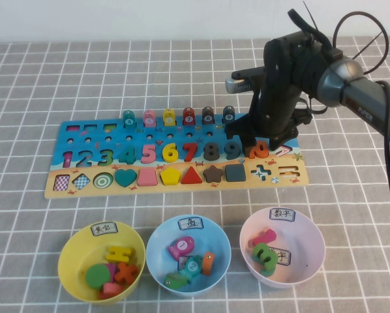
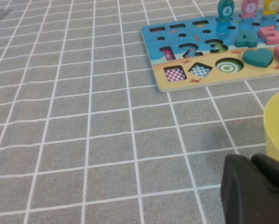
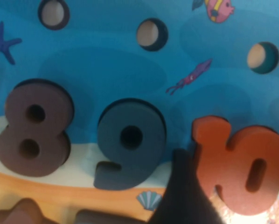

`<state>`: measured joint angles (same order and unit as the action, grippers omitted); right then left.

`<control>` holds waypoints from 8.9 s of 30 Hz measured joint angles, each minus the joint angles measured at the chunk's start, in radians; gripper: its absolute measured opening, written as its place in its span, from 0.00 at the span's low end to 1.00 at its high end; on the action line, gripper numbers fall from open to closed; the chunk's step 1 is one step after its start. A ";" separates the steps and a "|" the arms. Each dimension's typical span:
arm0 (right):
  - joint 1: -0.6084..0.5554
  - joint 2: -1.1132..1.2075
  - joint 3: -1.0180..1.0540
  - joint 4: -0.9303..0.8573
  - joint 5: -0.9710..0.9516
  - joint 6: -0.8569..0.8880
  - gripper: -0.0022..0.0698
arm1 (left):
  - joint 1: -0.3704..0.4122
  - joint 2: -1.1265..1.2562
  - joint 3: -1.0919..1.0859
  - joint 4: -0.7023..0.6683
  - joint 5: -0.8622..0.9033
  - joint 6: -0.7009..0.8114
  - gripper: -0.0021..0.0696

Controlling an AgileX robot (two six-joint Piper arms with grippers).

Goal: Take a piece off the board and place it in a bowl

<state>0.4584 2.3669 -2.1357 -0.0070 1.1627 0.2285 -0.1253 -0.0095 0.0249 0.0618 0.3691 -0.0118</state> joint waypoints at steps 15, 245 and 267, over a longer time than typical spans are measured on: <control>0.000 0.000 0.000 0.000 -0.005 0.009 0.48 | 0.000 0.000 0.000 0.000 0.000 0.000 0.03; -0.356 -2.374 2.161 0.109 -0.797 -0.305 0.01 | 0.000 -0.001 0.000 0.000 0.000 0.000 0.03; -0.356 -2.374 2.161 0.111 -0.797 -0.305 0.01 | 0.000 -0.001 0.000 0.000 0.000 0.000 0.03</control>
<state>0.1024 -0.0070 0.0255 0.1045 0.3658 -0.0762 -0.1253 -0.0103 0.0249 0.0618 0.3691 -0.0118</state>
